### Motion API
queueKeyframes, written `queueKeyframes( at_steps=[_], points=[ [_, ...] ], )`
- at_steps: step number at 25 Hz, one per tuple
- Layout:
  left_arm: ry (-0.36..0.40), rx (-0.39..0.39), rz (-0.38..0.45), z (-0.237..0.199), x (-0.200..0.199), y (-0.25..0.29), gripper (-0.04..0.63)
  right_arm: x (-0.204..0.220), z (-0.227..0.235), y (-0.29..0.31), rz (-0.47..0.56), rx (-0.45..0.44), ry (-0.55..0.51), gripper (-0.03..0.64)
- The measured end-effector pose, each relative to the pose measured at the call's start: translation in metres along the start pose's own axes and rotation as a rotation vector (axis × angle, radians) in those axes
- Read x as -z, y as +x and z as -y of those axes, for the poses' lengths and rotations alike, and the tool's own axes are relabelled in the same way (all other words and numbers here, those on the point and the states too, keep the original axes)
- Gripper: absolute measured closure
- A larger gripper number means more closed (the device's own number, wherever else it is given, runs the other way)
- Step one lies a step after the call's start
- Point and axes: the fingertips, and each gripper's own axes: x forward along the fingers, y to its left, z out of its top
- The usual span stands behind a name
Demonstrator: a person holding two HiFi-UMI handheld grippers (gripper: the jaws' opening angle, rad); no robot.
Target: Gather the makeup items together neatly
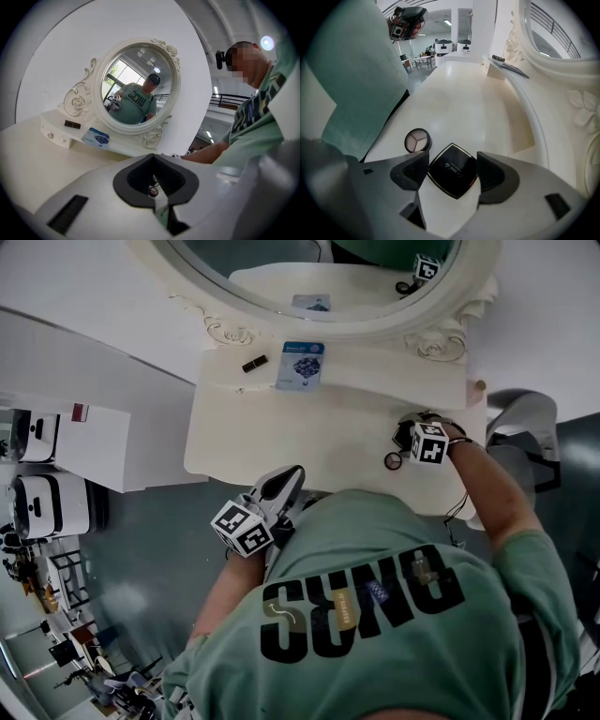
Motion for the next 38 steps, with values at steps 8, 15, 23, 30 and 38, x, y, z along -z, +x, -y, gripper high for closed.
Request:
queueKeyframes(
  at_steps=[8,15,23,30,38],
  points=[
    [-0.015,-0.001,0.009,0.005,0.004,-0.002,0.586,-0.003,0.008,-0.01,0.069,0.104,0.044,0.484],
    [-0.036,-0.013,0.025,0.011,0.008,-0.004,0.586,0.001,0.028,-0.027,0.128,0.176,0.289,0.374],
    [-0.021,-0.018,0.021,0.017,0.008,-0.006,0.586,0.026,0.032,0.001,0.073,0.178,0.574,0.275],
    [-0.019,-0.017,0.024,0.014,0.011,-0.007,0.586,0.015,0.04,-0.009,0.146,0.211,0.554,0.316],
    [-0.025,0.067,0.069,-0.021,-0.018,-0.003,0.587,-0.094,0.08,-0.095,0.314,0.257,0.389,0.316]
  ],
)
